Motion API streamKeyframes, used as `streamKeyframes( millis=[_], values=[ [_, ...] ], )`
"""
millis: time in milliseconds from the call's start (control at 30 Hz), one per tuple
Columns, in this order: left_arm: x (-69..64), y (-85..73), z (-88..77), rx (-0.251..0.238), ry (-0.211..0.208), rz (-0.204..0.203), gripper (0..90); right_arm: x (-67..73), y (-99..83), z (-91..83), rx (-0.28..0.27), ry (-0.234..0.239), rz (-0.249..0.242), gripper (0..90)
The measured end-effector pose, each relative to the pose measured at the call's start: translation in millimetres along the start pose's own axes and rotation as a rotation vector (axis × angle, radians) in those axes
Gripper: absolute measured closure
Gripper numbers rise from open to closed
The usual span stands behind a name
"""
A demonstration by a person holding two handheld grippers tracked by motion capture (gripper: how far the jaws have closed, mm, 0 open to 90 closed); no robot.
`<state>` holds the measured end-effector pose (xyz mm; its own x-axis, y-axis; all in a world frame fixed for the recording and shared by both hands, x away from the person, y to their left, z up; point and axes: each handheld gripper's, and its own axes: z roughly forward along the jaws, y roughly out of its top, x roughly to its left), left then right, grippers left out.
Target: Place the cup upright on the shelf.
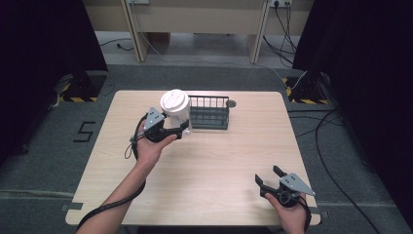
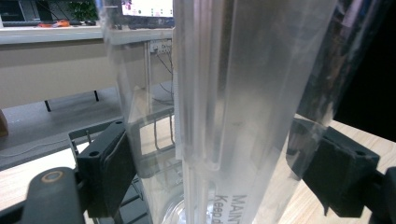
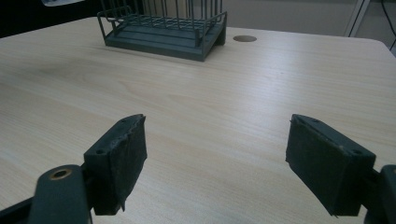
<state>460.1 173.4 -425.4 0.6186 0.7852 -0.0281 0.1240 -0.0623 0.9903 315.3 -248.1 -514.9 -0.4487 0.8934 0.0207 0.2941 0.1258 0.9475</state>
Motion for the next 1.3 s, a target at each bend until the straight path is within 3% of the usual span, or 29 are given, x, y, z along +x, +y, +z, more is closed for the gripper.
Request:
streamKeyframes(
  millis=[1300],
  values=[
    [0.7, 30.2, 37.6, -0.015, 0.002, 0.018, 17.5, -0.9, -0.5, -0.8, -0.008, 0.009, 0.012, 21.9]
  ],
)
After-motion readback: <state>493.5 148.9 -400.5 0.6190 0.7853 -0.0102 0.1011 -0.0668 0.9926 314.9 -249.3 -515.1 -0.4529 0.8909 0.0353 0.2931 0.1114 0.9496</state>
